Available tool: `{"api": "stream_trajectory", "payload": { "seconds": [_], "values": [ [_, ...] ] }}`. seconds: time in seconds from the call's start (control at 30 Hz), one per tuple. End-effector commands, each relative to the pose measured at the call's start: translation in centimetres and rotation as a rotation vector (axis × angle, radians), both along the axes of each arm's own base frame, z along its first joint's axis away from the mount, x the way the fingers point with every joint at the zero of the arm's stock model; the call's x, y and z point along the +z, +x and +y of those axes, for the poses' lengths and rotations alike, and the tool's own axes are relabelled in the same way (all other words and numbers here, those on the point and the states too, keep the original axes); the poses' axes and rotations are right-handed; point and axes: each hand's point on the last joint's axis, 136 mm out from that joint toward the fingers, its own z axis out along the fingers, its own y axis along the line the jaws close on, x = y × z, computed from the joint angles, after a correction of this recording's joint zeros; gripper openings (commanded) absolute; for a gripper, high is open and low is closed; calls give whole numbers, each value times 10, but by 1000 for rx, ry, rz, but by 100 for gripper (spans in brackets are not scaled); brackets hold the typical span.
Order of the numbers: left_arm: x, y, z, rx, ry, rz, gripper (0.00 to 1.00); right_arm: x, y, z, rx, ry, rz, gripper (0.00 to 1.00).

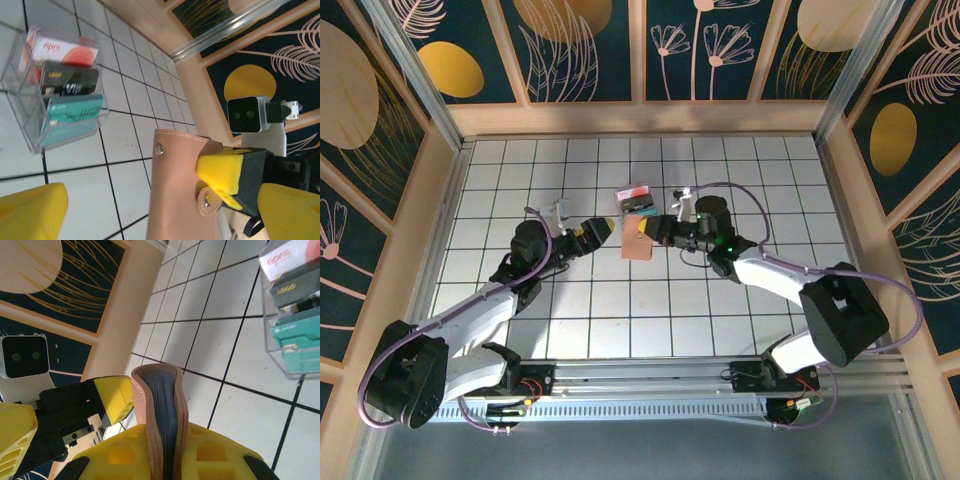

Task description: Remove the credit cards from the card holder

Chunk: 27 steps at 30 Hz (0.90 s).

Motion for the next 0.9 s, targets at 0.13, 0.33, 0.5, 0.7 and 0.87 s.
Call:
{"api": "stream_trajectory", "payload": {
  "seconds": [0.13,0.33,0.5,0.7,0.87],
  "values": [
    [35,2,-27,-160,-17,-161,99,39,-6,-28,84,48,-86,0],
    [46,-21,-58,-309,34,-262,99,58,-8,-48,106,54,-123,0],
    [48,-42,-82,-404,26,-308,99,70,-15,-54,133,53,-158,0],
    [54,-57,-106,-496,-10,-325,93,79,-25,-54,160,67,-186,0],
    [50,-60,-111,-522,-32,-308,80,84,-28,-54,164,89,-191,0]
  ]
}}
